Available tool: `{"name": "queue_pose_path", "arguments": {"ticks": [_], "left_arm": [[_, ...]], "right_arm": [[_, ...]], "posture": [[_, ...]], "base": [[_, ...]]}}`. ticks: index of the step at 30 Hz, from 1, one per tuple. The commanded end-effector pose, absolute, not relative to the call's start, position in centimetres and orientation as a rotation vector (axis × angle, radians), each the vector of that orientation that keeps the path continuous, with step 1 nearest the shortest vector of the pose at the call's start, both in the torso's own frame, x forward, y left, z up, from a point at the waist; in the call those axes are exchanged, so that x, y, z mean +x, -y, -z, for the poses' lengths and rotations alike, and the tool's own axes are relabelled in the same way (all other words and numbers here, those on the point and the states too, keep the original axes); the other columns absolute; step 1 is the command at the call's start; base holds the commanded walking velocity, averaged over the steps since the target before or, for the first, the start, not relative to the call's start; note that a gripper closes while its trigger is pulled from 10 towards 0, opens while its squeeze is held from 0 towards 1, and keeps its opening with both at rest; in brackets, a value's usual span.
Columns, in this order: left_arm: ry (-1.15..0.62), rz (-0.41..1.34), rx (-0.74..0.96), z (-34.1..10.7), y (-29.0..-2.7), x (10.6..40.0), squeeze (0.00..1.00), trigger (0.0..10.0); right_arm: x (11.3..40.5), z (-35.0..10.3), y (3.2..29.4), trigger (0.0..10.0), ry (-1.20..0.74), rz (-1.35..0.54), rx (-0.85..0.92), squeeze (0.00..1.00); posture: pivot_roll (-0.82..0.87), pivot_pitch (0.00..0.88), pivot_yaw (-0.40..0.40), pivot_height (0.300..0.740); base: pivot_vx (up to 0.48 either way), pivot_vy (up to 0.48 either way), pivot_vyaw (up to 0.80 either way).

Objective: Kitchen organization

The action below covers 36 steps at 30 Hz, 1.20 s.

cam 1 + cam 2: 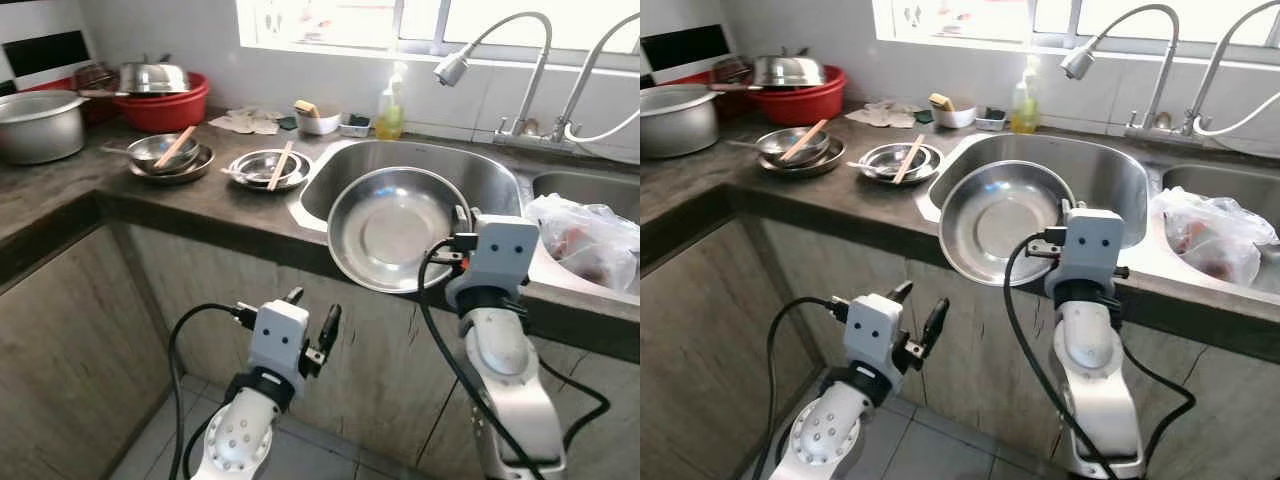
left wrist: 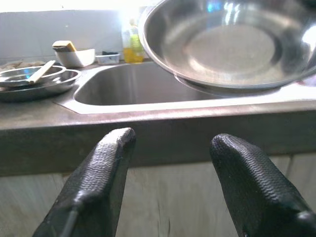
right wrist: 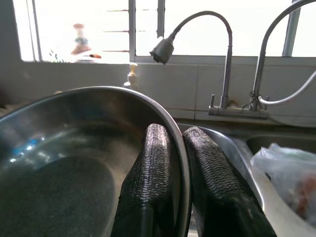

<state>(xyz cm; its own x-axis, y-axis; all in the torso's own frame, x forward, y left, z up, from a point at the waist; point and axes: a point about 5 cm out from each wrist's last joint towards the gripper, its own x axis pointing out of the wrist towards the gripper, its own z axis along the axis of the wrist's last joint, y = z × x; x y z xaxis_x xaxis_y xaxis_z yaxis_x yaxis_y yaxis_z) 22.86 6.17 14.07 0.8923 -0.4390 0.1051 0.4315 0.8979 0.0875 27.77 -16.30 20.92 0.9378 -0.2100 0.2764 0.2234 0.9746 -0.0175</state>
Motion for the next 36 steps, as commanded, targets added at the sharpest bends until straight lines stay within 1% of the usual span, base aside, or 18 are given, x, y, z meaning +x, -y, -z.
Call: {"name": "queue_pose_path", "arguments": {"ticks": [1,2,17,25,29,30,31,32,35,36], "left_arm": [[0.124,0.44,0.08,-14.1,-6.7,23.1,0.0,10.0],[0.124,0.439,0.081,-14.0,-6.7,23.1,0.0,10.0],[0.117,0.433,0.08,-13.9,-6.7,23.1,0.0,10.0],[0.098,0.427,0.074,-13.7,-6.7,23.0,0.0,10.0],[0.096,0.43,0.066,-13.7,-6.6,23.0,0.0,10.0],[0.095,0.429,0.069,-13.7,-6.6,23.0,0.0,10.0],[0.095,0.429,0.069,-13.7,-6.6,23.0,0.0,10.0],[0.093,0.431,0.068,-13.7,-6.6,22.9,0.0,10.0],[0.095,0.431,0.064,-13.8,-6.5,22.8,0.0,10.0],[0.094,0.431,0.064,-13.8,-6.5,22.7,0.0,10.0]], "right_arm": [[27.9,-21.9,15.2,0.0,0.32,0.179,-0.023,0.0],[28.0,-21.9,15.2,0.0,0.322,0.179,-0.023,0.0],[28.6,-22.3,15.2,0.0,0.324,0.162,-0.042,0.0],[29.6,-21.8,15.9,0.0,0.253,0.197,-0.066,0.0],[30.7,-22.0,16.6,0.0,0.219,0.224,-0.059,0.0],[31.6,-22.0,16.8,7.6,0.184,0.224,-0.062,0.0],[31.6,-22.0,16.8,7.6,0.184,0.224,-0.062,0.0],[32.5,-21.7,17.0,10.0,0.138,0.219,-0.067,0.0],[33.3,-21.5,17.2,10.0,0.108,0.215,-0.074,0.0],[34.1,-20.7,17.9,10.0,0.043,0.234,-0.091,0.0]], "posture": [[0.07,0.0,-0.03,0.74],[0.07,0.0,-0.029,0.74],[0.07,0.0,-0.035,0.74],[0.07,0.0,-0.036,0.74],[0.07,0.006,-0.039,0.74],[0.07,0.009,-0.039,0.74],[0.07,0.009,-0.039,0.74],[0.07,0.011,-0.04,0.74],[0.07,0.019,-0.044,0.74],[0.08,0.026,-0.049,0.74]], "base": [[0.48,0.0,-0.8],[0.48,0.0,-0.8],[0.473,0.0,0.0],[0.0,0.0,0.0],[0.0,0.0,0.0],[0.0,0.0,0.0],[0.0,0.0,0.0],[0.0,0.0,0.0],[0.0,0.0,0.0],[0.0,0.0,0.0]]}}
